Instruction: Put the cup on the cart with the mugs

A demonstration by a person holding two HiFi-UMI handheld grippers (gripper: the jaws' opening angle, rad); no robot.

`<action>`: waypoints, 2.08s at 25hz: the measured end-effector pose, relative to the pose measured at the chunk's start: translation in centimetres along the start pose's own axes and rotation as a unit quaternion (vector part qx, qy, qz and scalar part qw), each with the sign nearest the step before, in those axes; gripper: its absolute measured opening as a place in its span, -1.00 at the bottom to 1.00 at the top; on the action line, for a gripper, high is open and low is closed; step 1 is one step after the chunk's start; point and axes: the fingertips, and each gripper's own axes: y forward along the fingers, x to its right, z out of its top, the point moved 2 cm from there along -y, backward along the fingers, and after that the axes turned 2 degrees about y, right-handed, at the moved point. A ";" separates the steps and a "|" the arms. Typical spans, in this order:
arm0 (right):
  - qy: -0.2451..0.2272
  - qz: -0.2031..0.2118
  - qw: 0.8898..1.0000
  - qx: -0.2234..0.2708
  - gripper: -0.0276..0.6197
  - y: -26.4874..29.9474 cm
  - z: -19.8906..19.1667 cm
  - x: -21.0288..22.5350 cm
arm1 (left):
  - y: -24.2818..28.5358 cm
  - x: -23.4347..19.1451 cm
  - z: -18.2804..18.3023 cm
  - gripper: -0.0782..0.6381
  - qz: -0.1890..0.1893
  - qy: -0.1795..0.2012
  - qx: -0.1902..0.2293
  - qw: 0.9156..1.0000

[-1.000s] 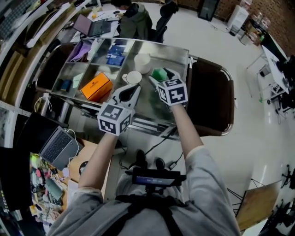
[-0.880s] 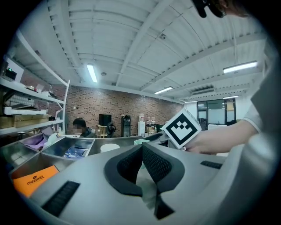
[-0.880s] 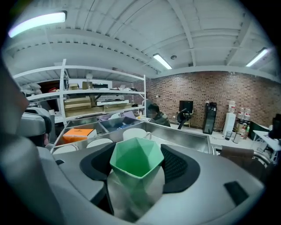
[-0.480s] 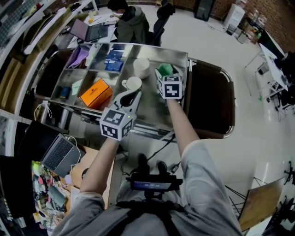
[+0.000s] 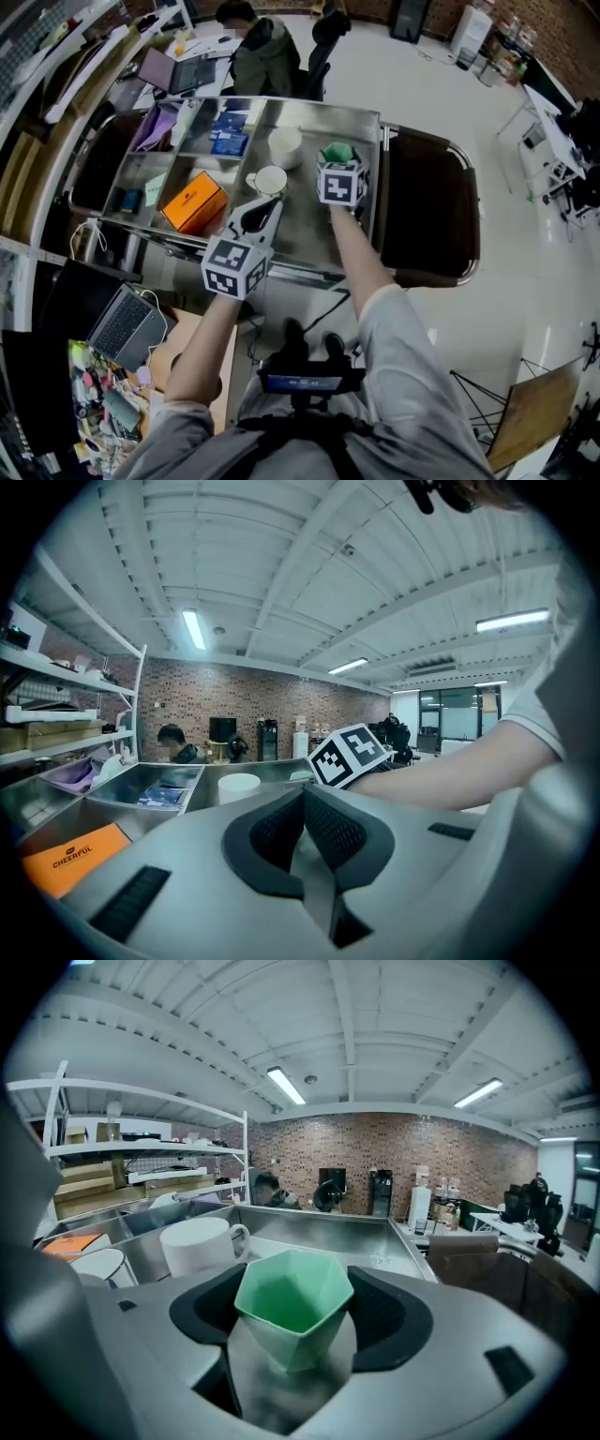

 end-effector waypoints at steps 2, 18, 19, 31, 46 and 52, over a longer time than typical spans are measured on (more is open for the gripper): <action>0.013 0.002 1.000 -0.002 0.23 0.2 -0.4 0.0 | 0.1 -0.1 -0.2 -0.77 0.001 -0.001 -0.001 1.000; 0.033 0.013 0.999 0.025 0.34 -1.3 1.0 0.4 | 0.4 0.1 -0.6 -0.77 0.003 -0.007 -0.005 1.000; 0.034 0.013 0.999 0.029 0.34 -1.6 1.2 0.5 | 0.4 0.2 -0.6 -0.77 0.004 -0.007 -0.005 1.000; 0.034 0.111 0.990 0.086 -0.22 -8.0 5.1 -2.1 | -1.0 2.1 0.3 -0.77 0.042 -0.010 0.004 0.999; -0.024 0.256 0.960 0.111 -0.91 -21.3 3.7 0.3 | -7.1 7.8 -0.8 -0.77 0.134 -0.012 -0.003 0.991; -0.029 0.269 0.958 0.097 -0.91 -26.0 -1.3 2.6 | -11.0 9.1 -3.0 -0.77 0.139 -0.018 -0.012 0.990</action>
